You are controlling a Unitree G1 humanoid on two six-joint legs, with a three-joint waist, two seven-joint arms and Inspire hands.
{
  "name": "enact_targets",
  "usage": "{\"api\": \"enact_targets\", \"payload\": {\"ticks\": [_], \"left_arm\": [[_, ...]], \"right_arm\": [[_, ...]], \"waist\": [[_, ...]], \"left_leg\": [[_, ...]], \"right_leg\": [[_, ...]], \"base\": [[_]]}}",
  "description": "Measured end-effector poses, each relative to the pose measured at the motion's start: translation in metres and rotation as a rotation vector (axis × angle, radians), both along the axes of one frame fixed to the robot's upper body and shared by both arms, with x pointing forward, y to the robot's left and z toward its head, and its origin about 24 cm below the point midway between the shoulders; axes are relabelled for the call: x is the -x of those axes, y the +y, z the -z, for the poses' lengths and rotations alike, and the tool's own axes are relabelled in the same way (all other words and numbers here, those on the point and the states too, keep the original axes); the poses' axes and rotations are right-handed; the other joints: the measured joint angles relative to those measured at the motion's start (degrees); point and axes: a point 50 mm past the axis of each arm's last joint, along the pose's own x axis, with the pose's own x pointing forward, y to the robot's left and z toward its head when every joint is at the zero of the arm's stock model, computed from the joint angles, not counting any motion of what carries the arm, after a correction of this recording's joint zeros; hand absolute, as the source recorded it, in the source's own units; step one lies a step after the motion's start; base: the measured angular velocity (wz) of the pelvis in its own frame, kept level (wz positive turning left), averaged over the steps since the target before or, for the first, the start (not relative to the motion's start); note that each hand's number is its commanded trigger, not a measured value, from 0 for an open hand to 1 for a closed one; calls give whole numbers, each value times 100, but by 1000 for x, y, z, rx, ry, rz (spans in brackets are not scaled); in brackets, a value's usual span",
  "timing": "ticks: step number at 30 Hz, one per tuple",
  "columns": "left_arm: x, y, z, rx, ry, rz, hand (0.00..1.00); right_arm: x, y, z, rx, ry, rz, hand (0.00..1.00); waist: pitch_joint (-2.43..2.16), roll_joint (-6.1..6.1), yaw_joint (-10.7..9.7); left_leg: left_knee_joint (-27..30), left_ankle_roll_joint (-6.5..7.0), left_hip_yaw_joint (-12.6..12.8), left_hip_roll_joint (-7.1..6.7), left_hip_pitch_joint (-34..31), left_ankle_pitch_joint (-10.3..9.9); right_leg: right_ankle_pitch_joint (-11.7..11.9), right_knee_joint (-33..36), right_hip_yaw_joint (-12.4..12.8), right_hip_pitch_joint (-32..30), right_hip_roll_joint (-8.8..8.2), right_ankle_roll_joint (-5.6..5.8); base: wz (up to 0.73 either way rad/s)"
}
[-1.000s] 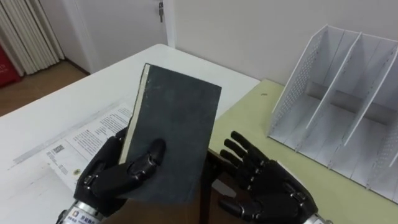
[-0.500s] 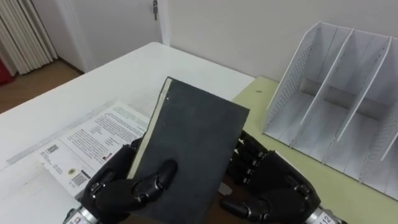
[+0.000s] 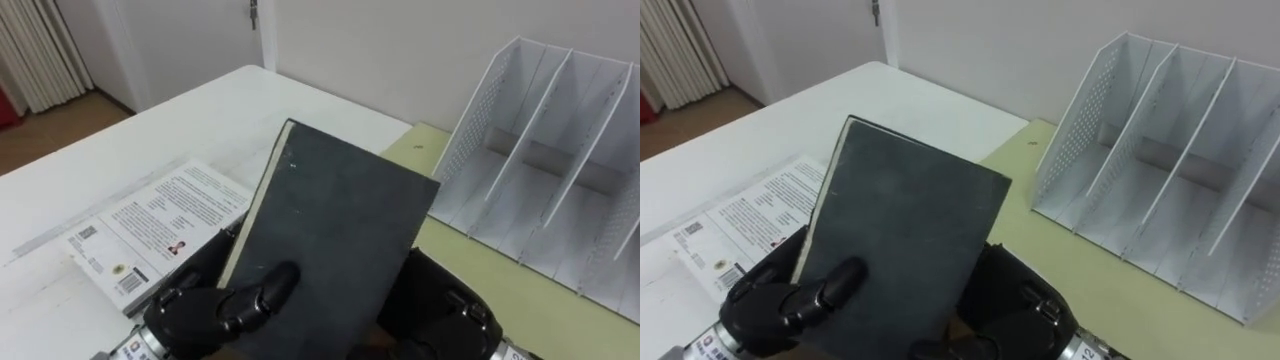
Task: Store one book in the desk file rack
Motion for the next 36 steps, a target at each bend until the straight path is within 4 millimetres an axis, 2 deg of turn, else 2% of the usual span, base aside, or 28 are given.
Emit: {"api": "enact_targets", "payload": {"ticks": [5, 12, 22, 28, 33, 36], "left_arm": [[0, 5, -3, -6, 2, 7, 100], [1, 3, 0, -22, 15, 31, 100], [2, 7, 2, -56, 37, 61, 100], [3, 13, 12, -63, 91, 43, 100], [4, 15, 16, -64, 113, 41, 100], [4, 17, 15, -76, 113, 44, 100]], "right_arm": [[1, -6, 0, 32, -4, -17, 0], [2, -9, -1, 25, 11, -38, 0], [2, -10, -4, -17, 15, -35, 0], [1, -16, -8, -52, 24, -21, 0], [0, -17, -8, -35, 38, -13, 0], [0, -18, -8, -34, 39, -11, 0]], "waist": [[11, 35, 13], [19, 55, 146], [21, 73, 141], [-10, 129, 143], [9, 90, 144], [-10, 30, 150]], "left_leg": [[-2, 0, 2, 0, 3, 0], [-5, -1, 11, -3, -10, 0], [9, -1, 7, -5, -22, 0], [-3, 0, 4, -10, -16, 0], [-1, 0, 4, -12, -17, 1], [-1, 0, 4, -10, -4, 1]], "right_leg": [[0, 8, 2, 0, 0, 0], [-14, 87, 53, -85, 2, 0], [-16, 89, 55, -80, 2, 1], [-16, 95, 54, -75, -1, 1], [-17, 96, 57, -79, -2, 1], [-17, 89, 85, -79, 12, 1]], "base": [[0], [-1], [0], [0], [0], [0]]}}
